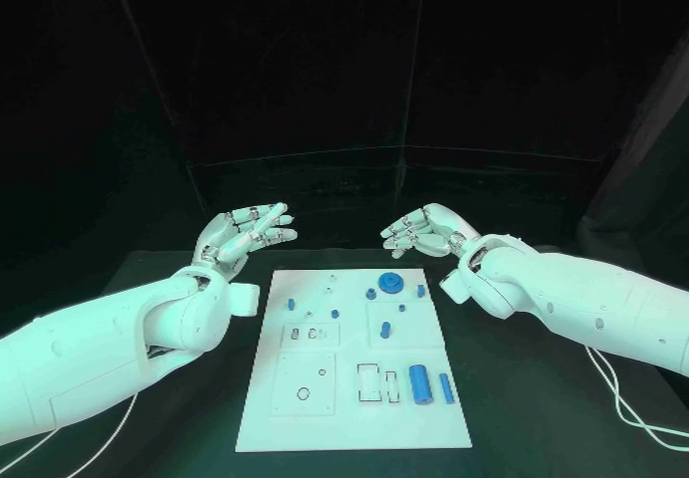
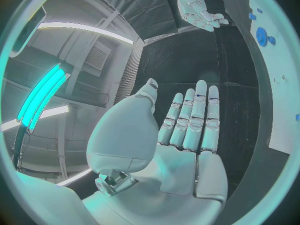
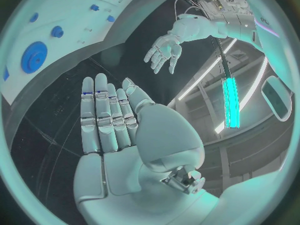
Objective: Assemble the parts on the task board
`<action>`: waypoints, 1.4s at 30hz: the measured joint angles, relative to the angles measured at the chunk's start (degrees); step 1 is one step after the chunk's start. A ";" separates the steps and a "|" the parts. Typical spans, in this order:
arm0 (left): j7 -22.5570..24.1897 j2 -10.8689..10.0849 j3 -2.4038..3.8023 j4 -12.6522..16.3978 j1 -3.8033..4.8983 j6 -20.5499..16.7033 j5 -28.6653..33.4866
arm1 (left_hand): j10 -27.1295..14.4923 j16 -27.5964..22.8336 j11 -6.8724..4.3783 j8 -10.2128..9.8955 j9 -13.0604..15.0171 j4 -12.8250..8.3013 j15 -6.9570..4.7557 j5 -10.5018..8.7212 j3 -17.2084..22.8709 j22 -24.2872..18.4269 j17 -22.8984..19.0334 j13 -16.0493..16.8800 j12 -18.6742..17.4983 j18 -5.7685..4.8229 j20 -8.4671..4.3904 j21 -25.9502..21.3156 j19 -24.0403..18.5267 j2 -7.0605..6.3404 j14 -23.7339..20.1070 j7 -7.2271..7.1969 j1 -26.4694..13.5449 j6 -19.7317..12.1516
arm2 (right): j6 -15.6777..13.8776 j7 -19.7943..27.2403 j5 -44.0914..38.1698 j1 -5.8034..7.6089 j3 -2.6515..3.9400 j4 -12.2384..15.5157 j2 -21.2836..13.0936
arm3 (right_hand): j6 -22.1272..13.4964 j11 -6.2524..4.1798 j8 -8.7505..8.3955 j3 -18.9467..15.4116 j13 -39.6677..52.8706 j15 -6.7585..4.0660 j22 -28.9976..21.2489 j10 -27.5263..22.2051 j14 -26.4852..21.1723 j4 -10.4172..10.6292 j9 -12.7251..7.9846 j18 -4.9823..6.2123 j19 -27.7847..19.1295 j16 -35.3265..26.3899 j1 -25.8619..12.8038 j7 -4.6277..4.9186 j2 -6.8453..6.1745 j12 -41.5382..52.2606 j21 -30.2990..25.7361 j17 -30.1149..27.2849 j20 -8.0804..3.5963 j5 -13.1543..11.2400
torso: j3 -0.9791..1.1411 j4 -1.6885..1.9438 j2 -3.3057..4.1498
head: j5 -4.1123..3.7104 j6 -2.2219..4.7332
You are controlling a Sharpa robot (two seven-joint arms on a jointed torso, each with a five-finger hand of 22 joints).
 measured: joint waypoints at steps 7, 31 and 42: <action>0.00 -1.44 -0.91 3.80 -0.04 2.79 -1.39 | 2.69 -0.46 -0.77 0.00 -0.35 -1.78 -0.83 0.00 -0.70 -0.99 1.32 0.00 -0.32 -0.01 -0.89 0.00 2.37 1.39 2.32 -0.12 0.18 2.15 | 1.50 -6.42 -17.02 1.45 0.06 -0.54 0.99 | 1.75 -1.75 -0.96 0.51 0.05 -2.28 3.84 3.33 7.77 0.08 0.00 -0.01 7.39 2.98 -0.51 -0.94 -1.51 -1.32 7.76 2.47 -3.00 -1.06 | -0.54 1.29 1.83 | -0.93 0.60; -0.47 -3.10 -1.54 8.05 -0.06 5.88 -1.99 | 3.09 -1.39 -0.77 -0.45 -0.46 -2.18 -0.82 0.01 -1.10 -1.51 1.62 -0.17 -1.13 -0.02 -0.88 -0.74 2.75 1.61 2.72 -0.13 -0.04 2.15 | 9.14 -20.42 -48.76 2.10 0.11 2.01 3.10 | 1.93 -1.63 -2.99 4.15 0.14 -3.15 19.45 -0.95 8.41 0.42 0.00 -0.01 10.24 39.41 -3.36 -1.63 -4.37 -2.84 30.57 28.23 -3.74 -3.03 | -1.02 2.73 5.71 | -2.18 1.77; -0.85 -3.31 -1.55 8.13 -0.05 6.18 -1.94 | 3.09 -1.39 -0.77 -0.45 -0.46 -2.33 -0.82 0.01 -1.25 -1.57 1.71 -0.17 -1.13 -0.03 -0.87 -0.74 2.75 1.61 2.72 -0.02 -0.04 2.26 | 11.04 -21.52 -50.65 2.12 0.12 1.55 3.47 | 1.73 -1.64 -2.99 6.15 0.14 -3.15 25.75 -1.12 8.41 0.46 0.01 -0.01 10.03 45.29 -3.36 -1.43 -4.37 -2.84 36.18 34.06 -3.54 -3.08 | -0.90 2.81 6.23 | -2.29 1.62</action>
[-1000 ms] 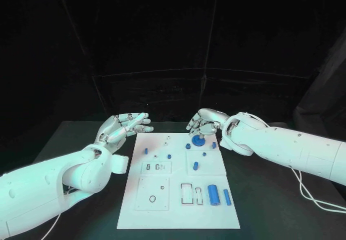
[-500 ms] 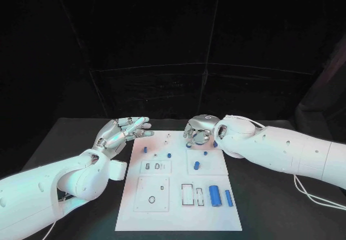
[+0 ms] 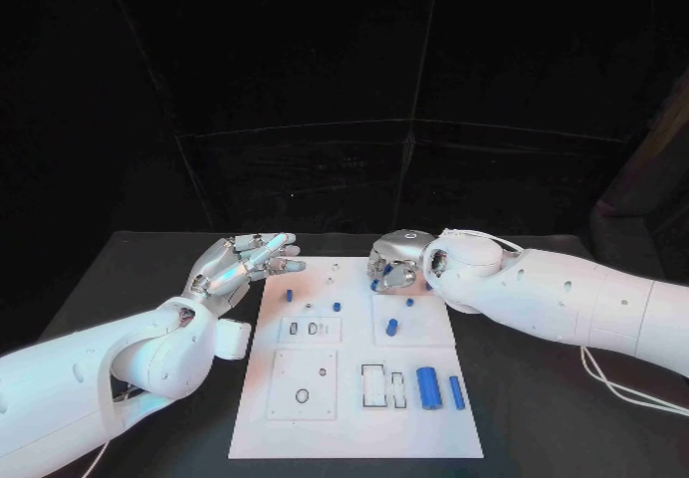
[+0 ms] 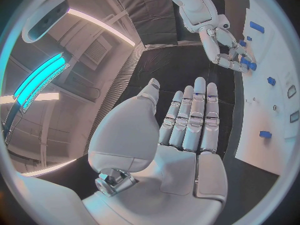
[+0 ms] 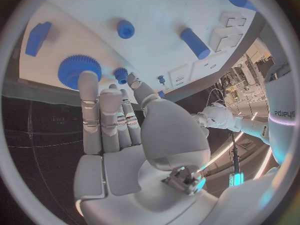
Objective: Assemble the parts on the task board
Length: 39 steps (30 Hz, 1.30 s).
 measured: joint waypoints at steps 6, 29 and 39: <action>-0.19 -0.03 0.00 -0.04 0.00 0.09 0.01 | 0.00 -0.11 0.00 -0.05 0.01 0.00 0.00 0.00 0.00 -0.02 0.01 0.00 0.00 0.00 0.00 0.00 0.00 0.00 0.00 0.09 0.00 0.09 | 0.59 -0.12 -0.32 0.00 0.00 -0.44 0.23 | 0.18 0.22 0.00 2.62 0.00 0.00 5.98 0.22 0.00 -0.10 0.00 -0.59 1.16 4.38 0.07 0.17 0.61 0.00 4.58 4.75 0.30 -1.48 | 0.03 -0.01 0.15 | 0.04 -0.04; -0.75 -0.02 0.00 -0.21 0.00 0.50 0.03 | 0.00 -0.45 0.00 -0.23 0.01 -0.16 0.00 0.00 -0.16 -0.25 0.19 -0.04 -0.22 -0.01 0.16 -0.37 0.16 0.48 0.00 0.09 0.05 0.09 | 2.80 0.40 -0.15 0.12 0.08 -3.13 2.08 | 0.67 0.21 0.00 9.77 -0.01 0.01 13.37 1.47 0.00 0.26 -0.01 -0.93 1.56 10.07 -0.41 0.41 0.11 0.00 10.83 9.85 0.30 -2.00 | -0.04 0.22 0.55 | 0.06 -0.34; -0.97 -0.17 0.00 -0.23 0.00 0.62 0.04 | 0.00 -0.44 0.00 -0.23 0.02 -0.16 0.00 0.00 -0.16 -0.34 0.25 -0.03 -0.43 -0.02 0.16 -0.43 0.16 0.74 0.00 0.09 0.31 0.09 | -0.51 0.42 0.78 -0.06 -0.03 -1.58 0.96 | 2.01 -0.21 -0.03 11.73 0.10 0.01 15.91 3.12 0.00 0.91 0.09 -1.83 1.77 11.58 -0.99 0.10 -0.52 0.29 12.74 11.06 0.52 -2.05 | -0.08 0.25 0.63 | 0.01 -0.09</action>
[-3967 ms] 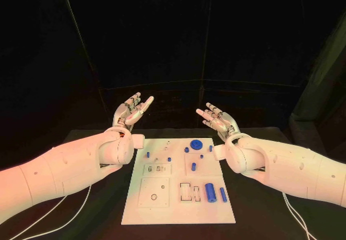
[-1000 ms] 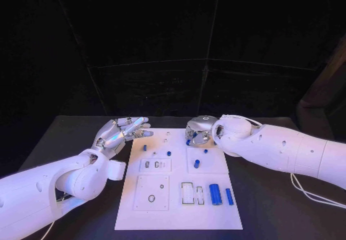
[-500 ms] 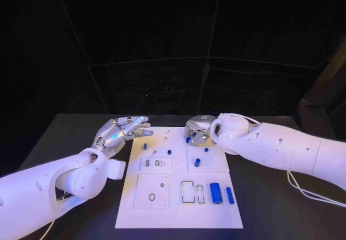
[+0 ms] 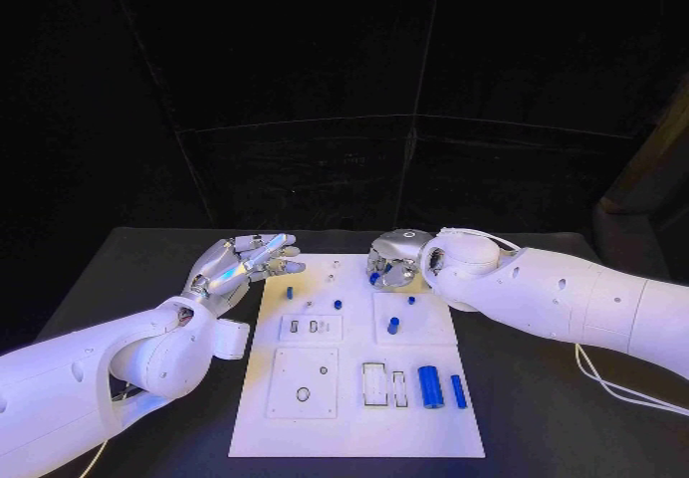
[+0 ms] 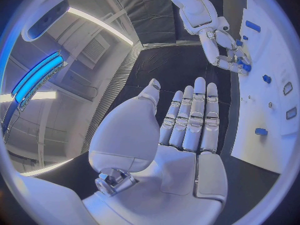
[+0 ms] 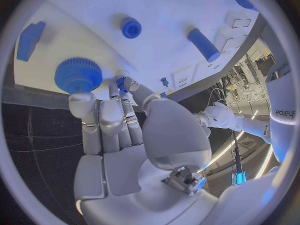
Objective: Assemble the parts on the task board
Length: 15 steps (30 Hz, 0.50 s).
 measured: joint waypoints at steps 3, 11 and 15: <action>-0.04 -0.12 0.00 0.00 0.00 0.02 0.00 | 0.00 0.00 0.00 0.00 0.00 0.00 0.00 0.00 0.00 0.00 0.00 0.00 -0.01 0.00 0.00 0.00 0.00 0.00 0.00 0.00 0.00 0.00 | -2.74 -0.20 0.94 0.00 0.06 1.07 -0.63 | 0.20 -0.09 -0.06 0.42 0.01 0.00 0.23 0.09 0.00 0.41 0.02 0.00 0.00 0.29 -0.55 -0.15 -0.05 0.00 0.26 0.07 0.00 0.00 | -0.06 0.01 0.00 | -0.01 0.20; -0.16 -0.01 0.00 -0.10 0.02 0.09 0.01 | 0.00 -0.23 0.00 -0.22 0.00 -0.32 0.00 0.00 0.00 -0.02 0.01 0.00 -0.02 0.00 0.00 0.00 0.00 0.00 0.00 0.00 0.00 0.00 | -8.05 -2.36 2.85 0.09 1.34 0.72 1.10 | 0.20 -0.09 -0.16 0.96 -0.02 0.00 0.52 0.09 0.00 0.96 0.02 0.01 0.00 0.58 -1.06 -0.15 -0.16 0.00 0.66 0.18 0.00 -0.07 | -0.13 0.23 0.10 | -0.14 0.71; -0.20 0.14 0.00 -0.27 0.02 0.12 0.01 | 0.00 -0.23 0.00 -0.22 0.00 -0.32 0.00 0.00 0.00 -0.08 0.06 -0.01 -0.02 0.00 0.00 0.00 0.00 0.00 0.00 0.00 0.00 0.00 | -9.51 -3.13 3.40 0.08 1.46 -0.70 2.85 | 0.19 -0.09 -0.17 1.11 -0.05 0.00 0.52 0.09 0.00 1.12 0.00 0.01 0.00 0.59 -1.06 -0.15 -0.16 0.00 0.66 0.21 0.00 -0.07 | -0.12 0.35 0.16 | 0.14 0.80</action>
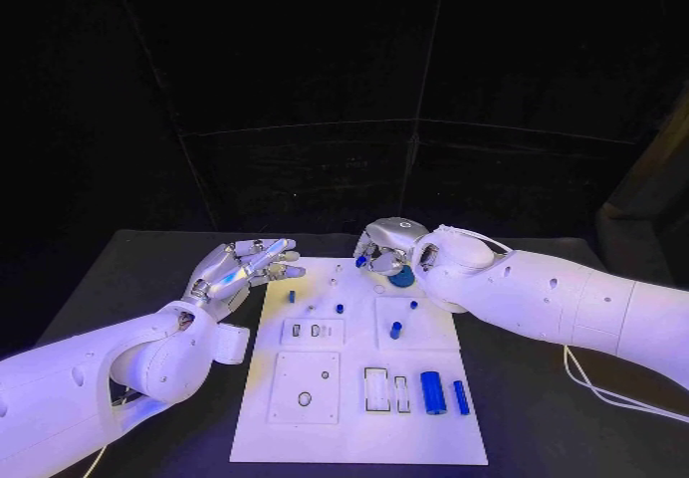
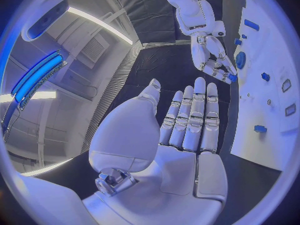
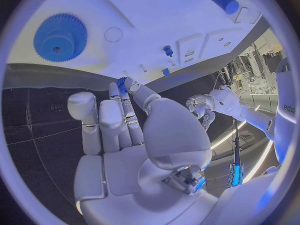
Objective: Assemble the parts on the task board
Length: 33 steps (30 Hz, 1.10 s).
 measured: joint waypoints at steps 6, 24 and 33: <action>-0.06 0.16 0.00 -0.12 0.00 0.05 0.00 | 0.00 0.00 0.00 0.00 0.00 0.00 0.00 0.00 0.00 0.00 0.00 -0.04 0.00 0.00 0.00 0.00 0.00 0.00 0.00 0.00 0.00 0.00 | -1.37 -0.54 0.54 -0.01 0.06 -2.59 3.05 | 0.00 0.00 0.00 0.15 0.01 0.00 0.10 0.00 0.00 0.15 -0.01 0.00 0.00 0.04 -0.29 0.00 -0.30 0.00 0.00 0.00 0.00 0.00 | -0.01 0.11 0.05 | 0.29 0.27; -0.22 0.22 0.00 -0.25 0.04 0.15 0.01 | 0.00 0.01 0.00 0.00 -0.04 0.00 0.00 0.00 0.00 -0.06 0.05 -0.03 0.00 0.00 -0.19 -0.24 0.17 0.00 0.00 0.00 0.00 0.00 | 1.20 -1.10 1.51 -0.02 0.08 -8.88 8.61 | 0.00 0.21 0.01 0.71 0.01 0.00 0.41 -0.22 0.00 0.71 -0.03 0.01 0.00 0.43 -0.97 0.00 -0.98 0.00 0.49 0.17 0.00 0.00 | -0.09 0.18 0.24 | 0.40 0.03; -0.31 0.22 0.00 -0.22 0.08 0.28 0.01 | 0.00 0.01 0.00 0.00 -0.04 0.00 0.00 0.00 0.00 -0.06 0.05 -0.03 0.00 0.00 -0.19 -0.23 0.17 0.00 0.00 0.00 0.00 0.00 | 2.94 -1.64 1.20 -0.02 0.07 -10.34 10.20 | 0.00 0.21 0.01 0.71 0.01 0.00 0.41 -0.22 0.00 0.71 -0.04 0.01 0.00 0.42 -0.97 0.00 -0.98 0.00 0.49 0.16 0.00 0.00 | -0.13 0.22 0.25 | 0.29 -0.07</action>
